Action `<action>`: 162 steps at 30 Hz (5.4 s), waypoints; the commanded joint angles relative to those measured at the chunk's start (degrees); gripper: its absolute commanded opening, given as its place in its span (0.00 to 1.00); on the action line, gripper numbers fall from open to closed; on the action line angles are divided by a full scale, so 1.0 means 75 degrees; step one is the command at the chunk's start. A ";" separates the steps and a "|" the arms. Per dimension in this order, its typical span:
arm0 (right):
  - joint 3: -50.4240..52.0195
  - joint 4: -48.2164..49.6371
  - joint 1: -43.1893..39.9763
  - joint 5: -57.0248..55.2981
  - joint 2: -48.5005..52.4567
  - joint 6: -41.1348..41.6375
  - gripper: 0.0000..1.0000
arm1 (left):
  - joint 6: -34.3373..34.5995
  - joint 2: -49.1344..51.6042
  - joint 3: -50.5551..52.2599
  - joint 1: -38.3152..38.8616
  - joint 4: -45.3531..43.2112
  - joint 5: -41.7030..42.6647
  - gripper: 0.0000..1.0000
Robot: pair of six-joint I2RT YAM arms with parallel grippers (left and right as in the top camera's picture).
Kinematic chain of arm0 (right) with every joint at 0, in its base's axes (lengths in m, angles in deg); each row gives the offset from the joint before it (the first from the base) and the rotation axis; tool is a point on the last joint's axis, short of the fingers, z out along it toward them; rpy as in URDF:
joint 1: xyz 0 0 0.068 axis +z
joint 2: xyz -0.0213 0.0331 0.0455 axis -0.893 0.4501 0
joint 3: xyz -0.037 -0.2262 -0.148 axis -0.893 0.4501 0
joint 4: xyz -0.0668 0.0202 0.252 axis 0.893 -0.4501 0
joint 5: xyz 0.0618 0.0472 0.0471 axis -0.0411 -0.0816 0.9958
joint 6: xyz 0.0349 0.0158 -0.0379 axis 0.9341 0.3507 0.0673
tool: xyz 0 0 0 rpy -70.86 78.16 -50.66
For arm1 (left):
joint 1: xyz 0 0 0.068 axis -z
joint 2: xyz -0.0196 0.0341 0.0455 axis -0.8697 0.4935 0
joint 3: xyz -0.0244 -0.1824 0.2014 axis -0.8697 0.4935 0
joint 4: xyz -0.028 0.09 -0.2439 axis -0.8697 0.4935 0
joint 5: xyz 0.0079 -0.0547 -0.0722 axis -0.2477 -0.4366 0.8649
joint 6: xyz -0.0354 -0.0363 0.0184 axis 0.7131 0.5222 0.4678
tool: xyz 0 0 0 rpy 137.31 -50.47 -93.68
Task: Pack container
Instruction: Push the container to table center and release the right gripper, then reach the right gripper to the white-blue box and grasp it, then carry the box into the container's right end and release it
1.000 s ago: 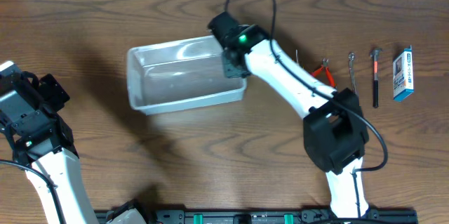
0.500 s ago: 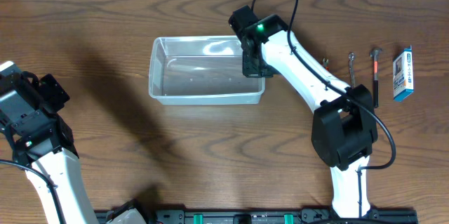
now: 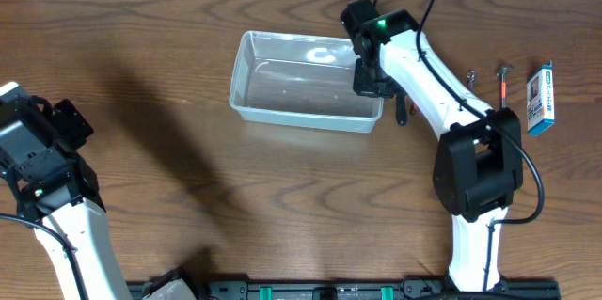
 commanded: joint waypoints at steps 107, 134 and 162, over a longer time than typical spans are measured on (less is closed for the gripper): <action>0.0988 0.1886 -0.6653 0.1547 -0.0822 -0.5345 0.99 | -0.0105 0.0041 -0.0134 -0.0038 -0.0003 -0.0061 0.98; 0.0973 0.2008 -0.6679 0.2136 0.0568 -0.4607 0.12 | -0.0105 0.0041 -0.0134 -0.0038 -0.0003 -0.0061 0.98; 0.0973 0.3436 -0.0213 0.2658 -0.3101 -0.5199 0.11 | -0.0108 0.0041 -0.0134 -0.0038 -0.0003 -0.0061 0.98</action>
